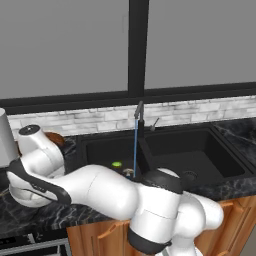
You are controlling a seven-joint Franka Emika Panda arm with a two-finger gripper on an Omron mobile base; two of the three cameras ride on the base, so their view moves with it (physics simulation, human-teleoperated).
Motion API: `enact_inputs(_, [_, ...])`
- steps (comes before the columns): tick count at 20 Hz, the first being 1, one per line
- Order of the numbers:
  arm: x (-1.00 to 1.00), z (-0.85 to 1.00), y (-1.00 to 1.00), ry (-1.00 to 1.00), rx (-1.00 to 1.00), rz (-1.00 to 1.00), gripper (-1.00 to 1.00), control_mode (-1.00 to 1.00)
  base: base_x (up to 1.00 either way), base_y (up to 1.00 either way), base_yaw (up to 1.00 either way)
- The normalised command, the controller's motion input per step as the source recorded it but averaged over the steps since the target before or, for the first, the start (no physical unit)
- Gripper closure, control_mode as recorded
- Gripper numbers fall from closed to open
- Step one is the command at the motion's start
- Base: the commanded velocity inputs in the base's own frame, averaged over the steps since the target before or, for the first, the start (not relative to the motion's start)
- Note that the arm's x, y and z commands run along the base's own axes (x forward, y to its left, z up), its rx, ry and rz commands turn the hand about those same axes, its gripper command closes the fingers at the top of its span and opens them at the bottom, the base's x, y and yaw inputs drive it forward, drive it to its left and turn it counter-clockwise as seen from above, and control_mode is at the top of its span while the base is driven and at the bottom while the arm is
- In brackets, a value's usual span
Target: Pick the mushrooms from the sink and place them in one bowl. Place the kiwi in the other bowl. Then turn off the sink faucet.
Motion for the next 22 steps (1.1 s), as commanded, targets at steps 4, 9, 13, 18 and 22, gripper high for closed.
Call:
enact_inputs(4, [-0.01,0.07,-0.02,0.00,0.00,0.04,-1.00,-1.00,0.00,0.00,0.00])
enact_inputs(9, [-0.06,0.28,-0.01,0.00,0.01,0.03,-1.00,-1.00,0.00,0.00,0.00])
enact_inputs(13, [-0.37,0.54,-0.26,-0.03,0.03,0.00,-1.00,-1.00,0.00,0.00,0.00])
enact_inputs(18, [-0.23,0.50,-0.62,-0.03,0.08,0.02,-1.00,-1.00,0.00,0.00,0.00])
enact_inputs(22, [-0.03,0.29,-0.84,-0.02,0.08,0.00,-1.00,-1.00,0.00,0.00,0.00])
